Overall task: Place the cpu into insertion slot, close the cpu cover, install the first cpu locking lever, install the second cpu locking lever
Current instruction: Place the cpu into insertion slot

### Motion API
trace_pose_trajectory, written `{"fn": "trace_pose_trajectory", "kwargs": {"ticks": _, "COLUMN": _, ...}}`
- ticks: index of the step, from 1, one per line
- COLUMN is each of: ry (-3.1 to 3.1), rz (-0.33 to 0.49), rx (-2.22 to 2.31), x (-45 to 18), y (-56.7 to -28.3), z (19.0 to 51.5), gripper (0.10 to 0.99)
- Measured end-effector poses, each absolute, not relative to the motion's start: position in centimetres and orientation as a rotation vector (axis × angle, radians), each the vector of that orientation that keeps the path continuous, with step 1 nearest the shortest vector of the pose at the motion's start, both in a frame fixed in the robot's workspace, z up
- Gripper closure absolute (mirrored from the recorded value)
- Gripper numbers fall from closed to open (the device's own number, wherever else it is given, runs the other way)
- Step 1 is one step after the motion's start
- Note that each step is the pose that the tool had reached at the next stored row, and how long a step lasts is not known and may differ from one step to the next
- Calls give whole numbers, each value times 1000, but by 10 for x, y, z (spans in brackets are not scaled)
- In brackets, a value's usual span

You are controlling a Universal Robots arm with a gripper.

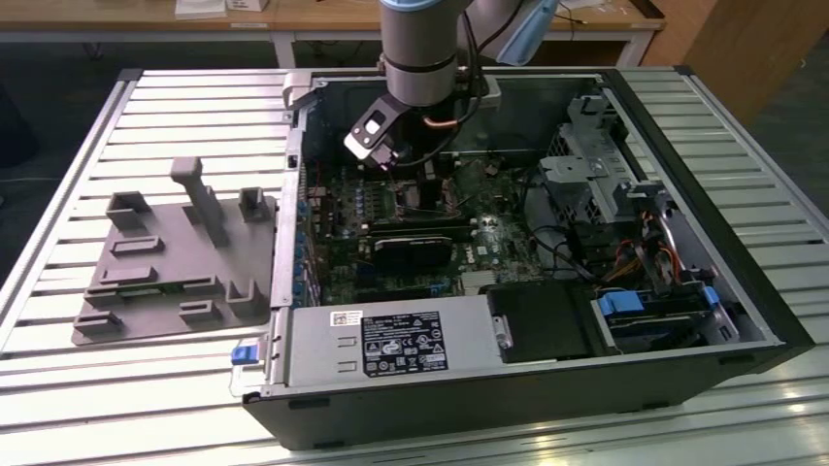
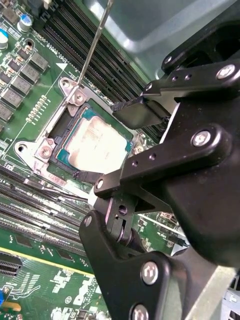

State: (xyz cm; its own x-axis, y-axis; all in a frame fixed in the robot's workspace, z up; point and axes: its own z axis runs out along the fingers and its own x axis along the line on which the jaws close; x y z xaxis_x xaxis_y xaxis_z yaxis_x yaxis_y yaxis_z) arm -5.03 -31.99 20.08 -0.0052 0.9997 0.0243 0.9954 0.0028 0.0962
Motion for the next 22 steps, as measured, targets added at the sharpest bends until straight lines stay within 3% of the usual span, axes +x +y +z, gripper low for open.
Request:
{"fn": "trace_pose_trajectory", "kwargs": {"ticks": 9, "ry": 2188, "rz": 132, "rx": 2179, "x": -50, "y": -320, "z": 201, "gripper": 486}}
{"fn": "trace_pose_trajectory", "kwargs": {"ticks": 11, "ry": 2188, "rz": 132, "rx": 2179, "x": -50, "y": -320, "z": 201, "gripper": 616}}
{"fn": "trace_pose_trajectory", "kwargs": {"ticks": 12, "ry": 2188, "rz": 132, "rx": 2179, "x": -50, "y": -320, "z": 201, "gripper": 616}}
{"fn": "trace_pose_trajectory", "kwargs": {"ticks": 14, "ry": 2188, "rz": 132, "rx": 2179, "x": -50, "y": -320, "z": 201, "gripper": 733}}
{"fn": "trace_pose_trajectory", "kwargs": {"ticks": 15, "ry": 2188, "rz": 132, "rx": 2179, "x": -50, "y": -320, "z": 201, "gripper": 733}}
{"fn": "trace_pose_trajectory", "kwargs": {"ticks": 18, "ry": 2188, "rz": 132, "rx": 2179, "x": -50, "y": -320, "z": 201, "gripper": 910}}
{"fn": "trace_pose_trajectory", "kwargs": {"ticks": 22, "ry": 2188, "rz": 132, "rx": 2179, "x": -50, "y": -320, "z": 201, "gripper": 980}}
